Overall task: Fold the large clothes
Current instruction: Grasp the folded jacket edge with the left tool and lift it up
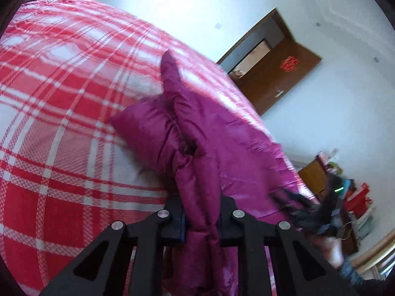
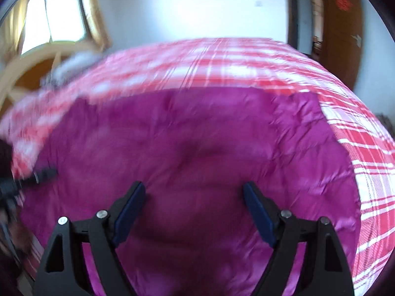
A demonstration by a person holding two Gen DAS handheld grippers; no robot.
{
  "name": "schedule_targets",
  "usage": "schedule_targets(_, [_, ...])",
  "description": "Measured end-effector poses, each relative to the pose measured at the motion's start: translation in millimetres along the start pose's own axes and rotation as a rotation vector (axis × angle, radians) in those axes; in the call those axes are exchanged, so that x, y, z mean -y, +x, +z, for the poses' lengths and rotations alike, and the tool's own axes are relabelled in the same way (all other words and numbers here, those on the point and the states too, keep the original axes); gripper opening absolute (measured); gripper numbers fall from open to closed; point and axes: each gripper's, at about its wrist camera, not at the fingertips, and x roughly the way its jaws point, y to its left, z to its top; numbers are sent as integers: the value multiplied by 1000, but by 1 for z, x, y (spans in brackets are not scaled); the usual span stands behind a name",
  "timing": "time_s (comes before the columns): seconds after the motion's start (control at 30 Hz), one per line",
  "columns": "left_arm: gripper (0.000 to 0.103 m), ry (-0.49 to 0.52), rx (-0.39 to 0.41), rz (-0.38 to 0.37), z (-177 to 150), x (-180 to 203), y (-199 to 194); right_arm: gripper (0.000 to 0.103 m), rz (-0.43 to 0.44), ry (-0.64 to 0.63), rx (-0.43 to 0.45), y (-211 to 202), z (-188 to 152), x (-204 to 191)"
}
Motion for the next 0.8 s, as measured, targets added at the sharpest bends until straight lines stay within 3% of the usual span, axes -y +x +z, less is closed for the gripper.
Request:
schedule_targets(0.07, [16,25,28,-52,6,22,-15,90,-45,-47,-6,8,-7,-4])
schedule_targets(0.17, [16,77,53,-131,16,66,-27,93,-26,-39,-31,16,-7,-2])
schedule_targets(0.37, [16,273,26,-229,27,180,-7,95,22,-46,-24,20,-10,5])
schedule_targets(0.53, [17,370,-48,-196,24,249,59,96,76,-44,-10,18,-13,14])
schedule_targets(0.67, [21,396,-23,-146,13,272,93,94,122,-39,-1,11,-12,29])
schedule_targets(0.8, [26,406,-21,-166,-5,280,117,94,175,52,55,-32,-28,77])
